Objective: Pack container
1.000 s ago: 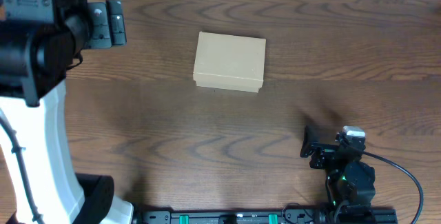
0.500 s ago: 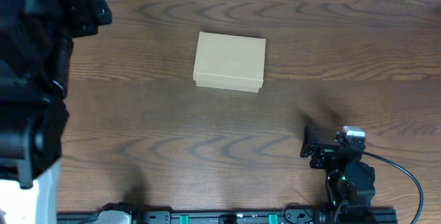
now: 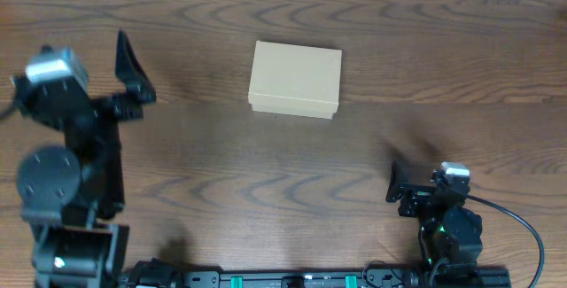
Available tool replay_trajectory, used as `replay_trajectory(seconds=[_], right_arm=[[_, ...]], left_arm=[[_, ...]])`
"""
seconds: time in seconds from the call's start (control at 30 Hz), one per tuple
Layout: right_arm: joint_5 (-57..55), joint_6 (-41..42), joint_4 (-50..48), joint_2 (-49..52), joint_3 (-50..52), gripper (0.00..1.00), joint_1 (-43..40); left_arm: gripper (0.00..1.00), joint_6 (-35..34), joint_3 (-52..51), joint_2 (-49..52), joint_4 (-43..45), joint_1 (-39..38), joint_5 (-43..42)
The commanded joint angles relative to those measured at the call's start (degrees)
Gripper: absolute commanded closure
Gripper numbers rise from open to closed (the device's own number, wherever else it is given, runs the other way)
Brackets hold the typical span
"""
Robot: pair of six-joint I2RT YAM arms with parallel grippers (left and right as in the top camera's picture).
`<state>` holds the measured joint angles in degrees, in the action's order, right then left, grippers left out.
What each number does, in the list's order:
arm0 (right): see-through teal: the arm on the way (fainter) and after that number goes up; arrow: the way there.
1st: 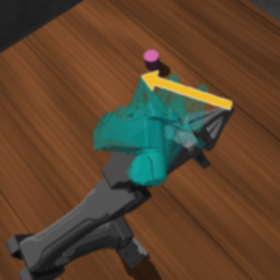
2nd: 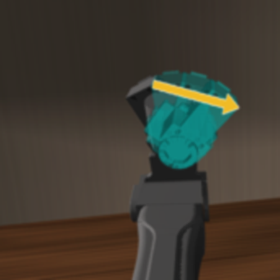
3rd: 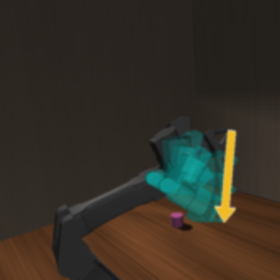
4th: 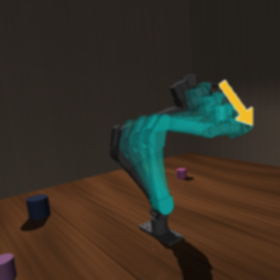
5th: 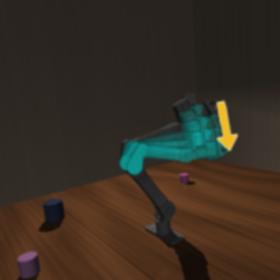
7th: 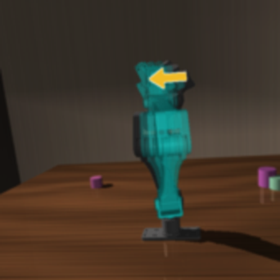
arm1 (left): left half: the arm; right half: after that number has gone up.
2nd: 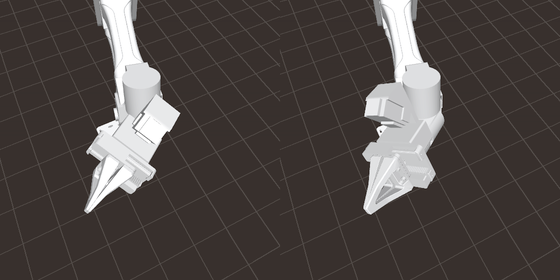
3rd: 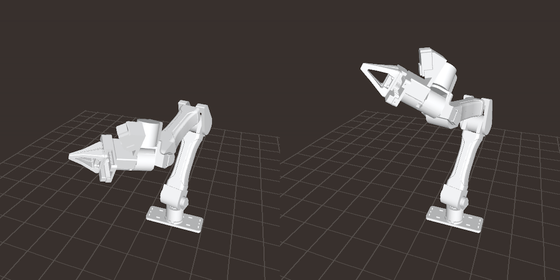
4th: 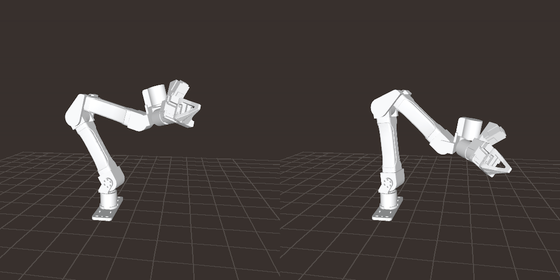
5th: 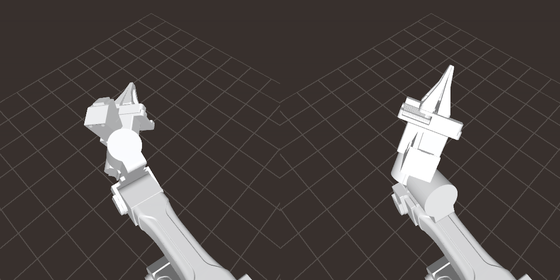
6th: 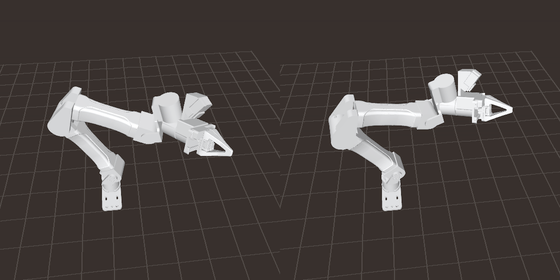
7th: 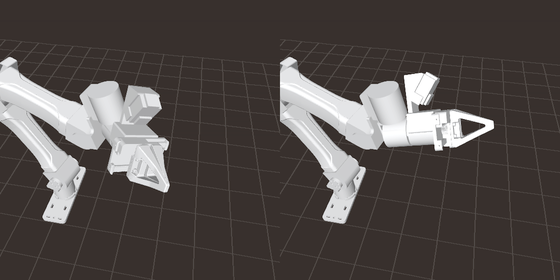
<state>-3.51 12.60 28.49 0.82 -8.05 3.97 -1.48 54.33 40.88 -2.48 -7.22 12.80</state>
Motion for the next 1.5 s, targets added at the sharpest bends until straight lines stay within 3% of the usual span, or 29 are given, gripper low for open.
replay_trajectory(seconds=[0.0, 0.8, 1.47], right_arm=[[-0.5, 0.5, 0.0, -0.5, 0.2, 0.01, -0.6], [-0.5, 0.5, 0.0, -0.5, 0.2, 0.01, -0.6], [-0.6, 0.5, 0.0, -0.5, 0.2, 0.01, -0.6]], left_arm=[[0.04, 0.2, -5.5, -3.3, 1.5, 0.2, 1.7], [0.04, 0.2, -28.1, -27.8, 1.4, 0.2, 2.2], [0.04, 0.2, -37.9, -37.5, 0.0, 0.2, 2.3]])
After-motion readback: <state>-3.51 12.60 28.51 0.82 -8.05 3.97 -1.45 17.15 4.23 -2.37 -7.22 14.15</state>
